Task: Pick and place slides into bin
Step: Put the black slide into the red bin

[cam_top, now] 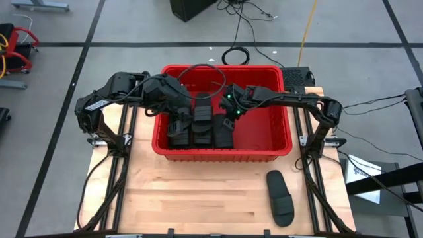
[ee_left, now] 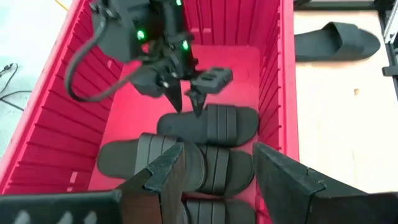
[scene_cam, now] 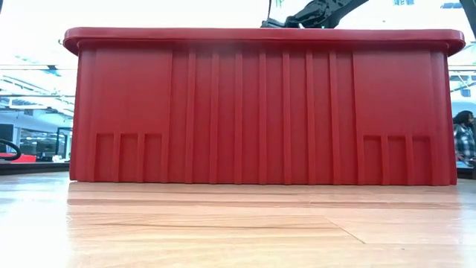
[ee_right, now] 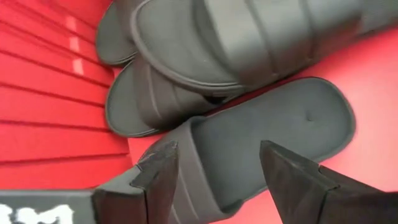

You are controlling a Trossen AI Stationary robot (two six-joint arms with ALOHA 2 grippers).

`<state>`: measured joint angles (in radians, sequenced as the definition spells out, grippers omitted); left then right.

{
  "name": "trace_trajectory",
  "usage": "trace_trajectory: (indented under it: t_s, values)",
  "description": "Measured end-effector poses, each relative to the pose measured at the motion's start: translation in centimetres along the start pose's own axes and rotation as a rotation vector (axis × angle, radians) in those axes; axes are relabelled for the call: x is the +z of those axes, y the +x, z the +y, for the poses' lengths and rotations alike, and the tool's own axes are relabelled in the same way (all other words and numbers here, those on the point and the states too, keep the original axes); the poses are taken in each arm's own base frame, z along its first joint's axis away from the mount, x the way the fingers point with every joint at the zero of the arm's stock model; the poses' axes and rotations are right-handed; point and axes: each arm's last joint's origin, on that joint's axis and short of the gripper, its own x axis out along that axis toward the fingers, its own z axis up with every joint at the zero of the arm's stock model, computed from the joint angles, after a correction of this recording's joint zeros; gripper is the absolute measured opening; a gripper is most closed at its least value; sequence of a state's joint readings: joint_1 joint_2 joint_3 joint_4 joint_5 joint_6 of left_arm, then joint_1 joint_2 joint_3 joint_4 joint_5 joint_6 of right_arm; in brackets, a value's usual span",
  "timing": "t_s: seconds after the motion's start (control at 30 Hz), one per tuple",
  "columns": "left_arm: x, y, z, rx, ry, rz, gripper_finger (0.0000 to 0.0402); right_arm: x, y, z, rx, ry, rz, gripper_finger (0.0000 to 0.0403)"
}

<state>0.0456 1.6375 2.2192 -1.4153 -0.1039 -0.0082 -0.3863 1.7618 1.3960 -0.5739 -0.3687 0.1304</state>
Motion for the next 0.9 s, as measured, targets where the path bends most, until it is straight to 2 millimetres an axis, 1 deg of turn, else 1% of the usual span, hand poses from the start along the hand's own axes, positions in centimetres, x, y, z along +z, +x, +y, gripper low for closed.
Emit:
trace_trajectory:
  t_s: [0.1, 0.2, 0.37, 0.63, 0.9]
  values:
    - [-0.2, 0.0, 0.0, 0.001, 0.002, 0.022, 0.0184, 0.1, -0.7, -0.5, 0.014, 0.026, -0.014, 0.0213]
    - [-0.4, 0.0, 0.0, 0.001, 0.004, 0.042, 0.0184, 0.3, -2.0, -0.6, 0.011, 0.031, -0.050, 0.0212]
    - [-0.5, 0.0, 0.0, 0.002, 0.008, 0.048, 0.0184, 0.6, -5.4, -0.4, 0.004, 0.034, -0.144, 0.0212]
    - [-0.5, 0.0, 0.0, 0.002, 0.038, 0.047, 0.0184, 0.7, -11.3, 1.0, 0.017, 0.059, -0.343, 0.0212]
    - [-0.5, 0.0, 0.0, 0.001, 0.077, 0.047, 0.0184, 0.2, -16.5, 3.4, 0.075, 0.066, -0.546, 0.0212]
